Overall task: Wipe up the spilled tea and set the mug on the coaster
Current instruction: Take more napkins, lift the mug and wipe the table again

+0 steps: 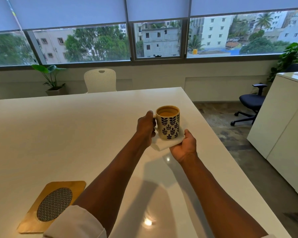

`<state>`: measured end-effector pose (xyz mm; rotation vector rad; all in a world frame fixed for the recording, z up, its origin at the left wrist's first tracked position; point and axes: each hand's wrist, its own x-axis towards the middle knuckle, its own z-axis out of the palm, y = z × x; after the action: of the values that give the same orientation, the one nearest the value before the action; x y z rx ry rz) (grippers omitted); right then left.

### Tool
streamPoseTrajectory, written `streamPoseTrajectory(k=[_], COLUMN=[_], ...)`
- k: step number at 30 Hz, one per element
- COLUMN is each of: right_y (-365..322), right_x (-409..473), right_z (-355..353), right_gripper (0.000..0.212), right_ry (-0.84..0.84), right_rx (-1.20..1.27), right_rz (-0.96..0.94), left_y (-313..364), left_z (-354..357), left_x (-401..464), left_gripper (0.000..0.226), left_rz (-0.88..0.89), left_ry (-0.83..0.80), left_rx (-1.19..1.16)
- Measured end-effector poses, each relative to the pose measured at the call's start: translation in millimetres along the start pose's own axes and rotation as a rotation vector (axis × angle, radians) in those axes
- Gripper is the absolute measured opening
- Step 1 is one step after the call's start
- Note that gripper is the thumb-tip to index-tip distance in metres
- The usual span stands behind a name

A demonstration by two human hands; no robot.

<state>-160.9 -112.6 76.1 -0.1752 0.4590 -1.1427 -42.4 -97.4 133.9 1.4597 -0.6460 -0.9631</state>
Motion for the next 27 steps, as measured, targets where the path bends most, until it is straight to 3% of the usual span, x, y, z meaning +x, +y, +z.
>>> streamPoseTrajectory(k=[11, 17, 23, 27], right_y=[28, 37, 42, 43], right_x=[8, 13, 12, 7], right_z=[9, -2, -11, -15], right_gripper=[0.043, 0.039, 0.028, 0.032], right_ry=[-0.281, -0.408, -0.356, -0.28], right_rx=[0.126, -0.035, -0.229, -0.406], right_rz=[0.198, 0.26, 0.252, 0.226], left_y=[11, 12, 10, 11], left_z=[-4, -17, -27, -34], left_x=[-6, 0, 2, 6], left_gripper=[0.034, 0.033, 0.033, 0.034], left_rz=[0.058, 0.073, 0.081, 0.085], left_ry=[-0.011, 0.017, 0.03, 0.064], left_rx=[0.013, 0.03, 0.009, 0.02])
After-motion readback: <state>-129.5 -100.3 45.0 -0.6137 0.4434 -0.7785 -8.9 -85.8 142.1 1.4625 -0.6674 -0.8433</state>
